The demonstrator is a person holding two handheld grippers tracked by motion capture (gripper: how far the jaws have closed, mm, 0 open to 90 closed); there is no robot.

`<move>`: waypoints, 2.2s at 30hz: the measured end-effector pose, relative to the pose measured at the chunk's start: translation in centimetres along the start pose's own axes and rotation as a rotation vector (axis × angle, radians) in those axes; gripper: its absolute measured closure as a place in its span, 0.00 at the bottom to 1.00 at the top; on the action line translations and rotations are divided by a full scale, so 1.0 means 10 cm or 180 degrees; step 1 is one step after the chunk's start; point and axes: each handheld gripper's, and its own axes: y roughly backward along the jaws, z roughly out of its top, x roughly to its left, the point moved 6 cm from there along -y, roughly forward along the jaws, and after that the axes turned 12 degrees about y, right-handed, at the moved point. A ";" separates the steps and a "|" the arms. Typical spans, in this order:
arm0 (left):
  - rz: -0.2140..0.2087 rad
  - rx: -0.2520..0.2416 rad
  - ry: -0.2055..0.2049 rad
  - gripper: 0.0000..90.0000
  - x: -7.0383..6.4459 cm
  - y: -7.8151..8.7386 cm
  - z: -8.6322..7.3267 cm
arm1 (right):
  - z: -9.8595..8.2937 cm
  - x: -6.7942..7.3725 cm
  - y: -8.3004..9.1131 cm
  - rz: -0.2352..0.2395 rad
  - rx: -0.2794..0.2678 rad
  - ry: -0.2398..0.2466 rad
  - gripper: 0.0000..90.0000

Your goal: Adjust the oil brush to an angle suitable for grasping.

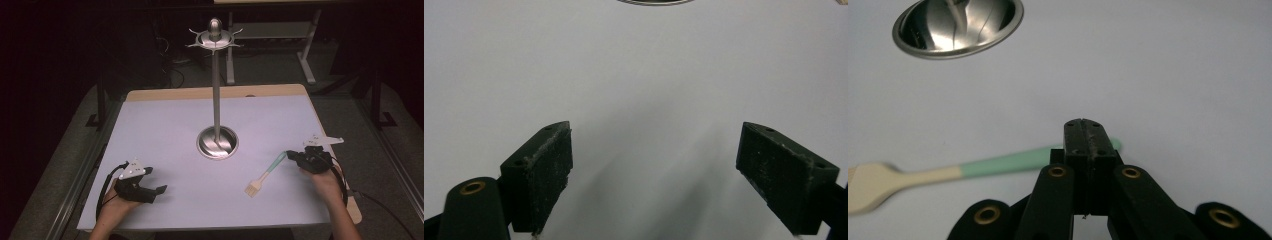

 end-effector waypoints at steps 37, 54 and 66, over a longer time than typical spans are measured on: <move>0.0014 0.0056 0.0001 0.16 -0.04 -0.02 -0.01 | -0.08 -0.10 -0.39 0.0060 0.0166 0.0054 1.00; 0.0011 0.0038 0.0016 0.16 -0.04 -0.01 0.00 | 0.08 -0.02 -0.55 0.0129 0.0211 0.0166 1.00; 0.0000 0.0039 -0.0035 0.16 -0.05 -0.01 0.00 | 0.19 0.06 -0.68 0.0227 0.0192 0.0214 1.00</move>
